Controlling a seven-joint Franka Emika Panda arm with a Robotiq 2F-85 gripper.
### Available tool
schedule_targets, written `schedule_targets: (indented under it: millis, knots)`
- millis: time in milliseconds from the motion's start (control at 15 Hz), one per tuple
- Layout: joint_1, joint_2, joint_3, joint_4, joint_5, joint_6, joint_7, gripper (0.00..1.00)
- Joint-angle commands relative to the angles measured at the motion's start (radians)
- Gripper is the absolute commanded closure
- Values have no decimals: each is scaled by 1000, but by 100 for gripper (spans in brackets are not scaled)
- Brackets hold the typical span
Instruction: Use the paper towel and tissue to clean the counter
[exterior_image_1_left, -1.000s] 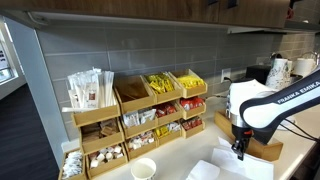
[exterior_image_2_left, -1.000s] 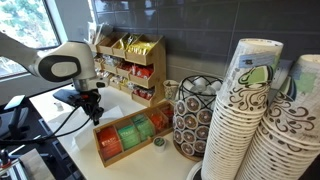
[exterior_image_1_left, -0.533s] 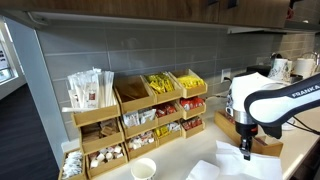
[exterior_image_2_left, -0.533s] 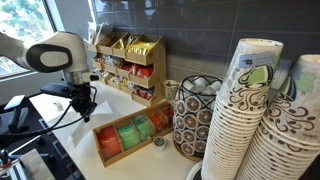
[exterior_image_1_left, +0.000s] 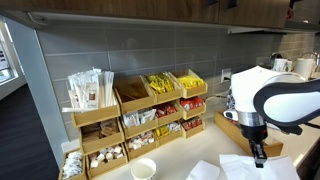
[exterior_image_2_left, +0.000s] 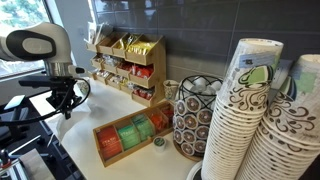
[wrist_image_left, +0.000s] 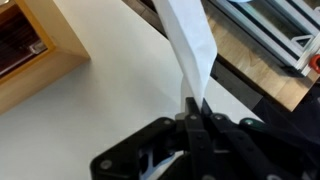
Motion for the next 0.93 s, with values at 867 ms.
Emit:
schedule_targets:
  millis: [867]
  knots:
    - [200,9,-4,-17,123,12,-352,93]
